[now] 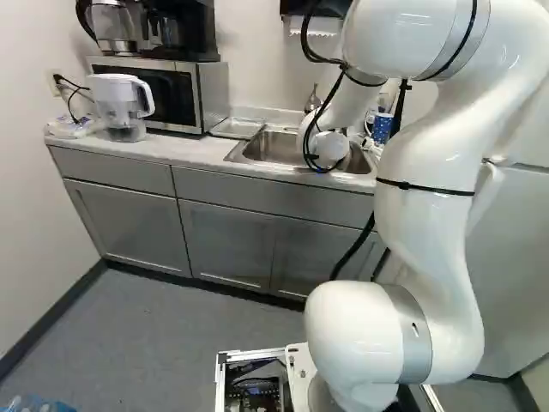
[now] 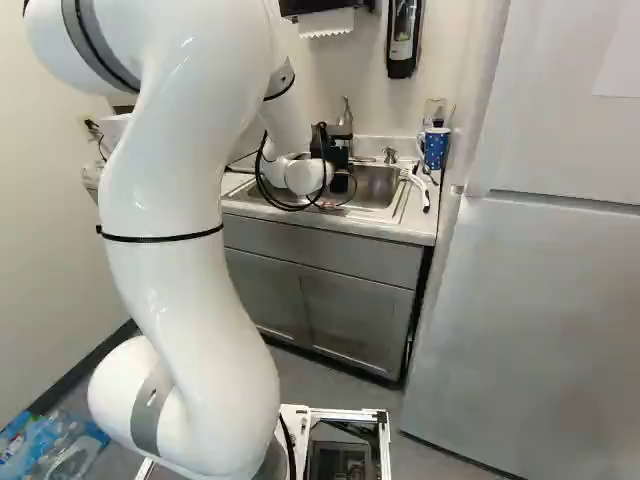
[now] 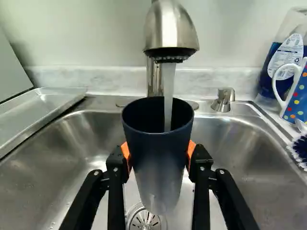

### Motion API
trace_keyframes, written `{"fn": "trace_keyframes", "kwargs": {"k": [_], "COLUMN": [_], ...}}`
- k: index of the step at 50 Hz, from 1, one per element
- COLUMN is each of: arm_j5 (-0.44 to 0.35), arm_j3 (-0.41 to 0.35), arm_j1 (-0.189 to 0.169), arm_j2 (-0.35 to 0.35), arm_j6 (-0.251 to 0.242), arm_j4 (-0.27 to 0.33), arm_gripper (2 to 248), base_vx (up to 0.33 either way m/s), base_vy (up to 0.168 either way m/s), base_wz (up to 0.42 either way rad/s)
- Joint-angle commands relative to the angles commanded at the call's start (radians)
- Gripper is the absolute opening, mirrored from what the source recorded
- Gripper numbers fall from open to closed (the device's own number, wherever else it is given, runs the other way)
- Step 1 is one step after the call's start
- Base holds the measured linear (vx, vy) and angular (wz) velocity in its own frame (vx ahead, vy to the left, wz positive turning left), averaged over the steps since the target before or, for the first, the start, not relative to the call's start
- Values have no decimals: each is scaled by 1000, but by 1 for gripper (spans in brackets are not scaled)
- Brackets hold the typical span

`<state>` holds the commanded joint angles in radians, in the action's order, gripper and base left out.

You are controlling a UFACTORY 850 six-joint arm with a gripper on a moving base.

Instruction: Rinse the cup and place it in the tray

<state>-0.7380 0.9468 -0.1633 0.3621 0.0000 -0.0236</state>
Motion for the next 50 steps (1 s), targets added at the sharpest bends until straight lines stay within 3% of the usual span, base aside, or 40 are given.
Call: {"fn": "trace_keyframes", "kwargs": {"k": [50], "arm_j5": [0], "arm_j3": [0], "arm_j1": [0], "arm_j2": [0], "arm_j6": [0], "arm_j4": [0], "arm_gripper": [125], "base_vx": [0], "base_vy": [0], "base_wz": [0]}}
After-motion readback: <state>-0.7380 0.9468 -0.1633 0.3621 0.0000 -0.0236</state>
